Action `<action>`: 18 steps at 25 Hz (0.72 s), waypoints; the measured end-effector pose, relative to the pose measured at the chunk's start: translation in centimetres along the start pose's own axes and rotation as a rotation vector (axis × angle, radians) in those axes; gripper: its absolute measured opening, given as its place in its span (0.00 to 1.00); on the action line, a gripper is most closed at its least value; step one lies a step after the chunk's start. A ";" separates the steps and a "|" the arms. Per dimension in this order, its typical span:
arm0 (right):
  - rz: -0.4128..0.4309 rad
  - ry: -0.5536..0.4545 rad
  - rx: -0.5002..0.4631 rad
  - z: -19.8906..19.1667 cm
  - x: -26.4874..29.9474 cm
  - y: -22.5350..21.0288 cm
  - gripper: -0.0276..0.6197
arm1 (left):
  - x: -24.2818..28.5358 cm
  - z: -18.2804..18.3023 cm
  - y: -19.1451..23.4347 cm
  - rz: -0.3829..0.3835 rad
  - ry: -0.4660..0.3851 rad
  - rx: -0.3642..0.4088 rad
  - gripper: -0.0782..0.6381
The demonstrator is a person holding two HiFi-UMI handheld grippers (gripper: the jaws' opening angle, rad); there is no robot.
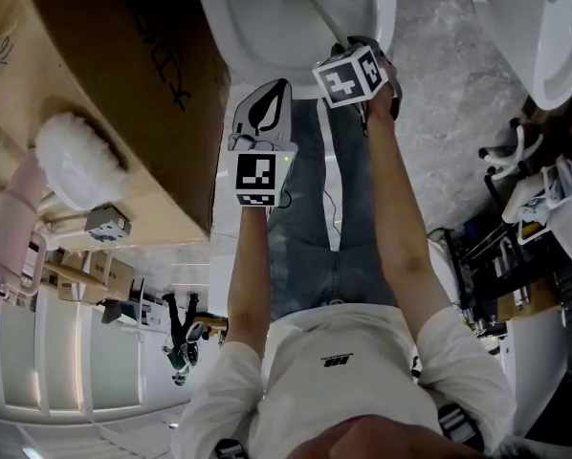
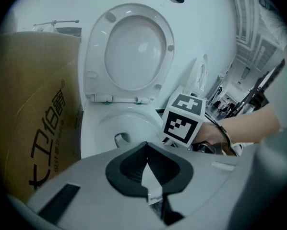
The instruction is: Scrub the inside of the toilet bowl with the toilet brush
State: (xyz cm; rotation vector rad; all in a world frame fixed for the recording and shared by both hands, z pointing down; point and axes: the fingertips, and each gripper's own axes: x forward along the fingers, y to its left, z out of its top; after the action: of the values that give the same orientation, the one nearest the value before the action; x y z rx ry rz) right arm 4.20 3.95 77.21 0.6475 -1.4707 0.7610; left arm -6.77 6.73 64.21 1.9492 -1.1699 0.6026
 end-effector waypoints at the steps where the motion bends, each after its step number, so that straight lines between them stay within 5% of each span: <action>1: 0.002 0.000 0.000 0.0 0.0 0.0 0.18 | -0.1 0.0 0.0 0.000 0.000 0.000 0.12; 18: 0.037 0.035 -0.010 -5.6 -4.4 2.4 0.18 | -2.4 2.8 -2.2 0.014 -0.051 0.032 0.12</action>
State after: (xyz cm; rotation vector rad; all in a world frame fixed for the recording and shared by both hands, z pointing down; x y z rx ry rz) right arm 6.06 9.59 72.58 0.5978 -1.4565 0.7888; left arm -5.97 6.30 59.99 1.9954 -1.2136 0.5850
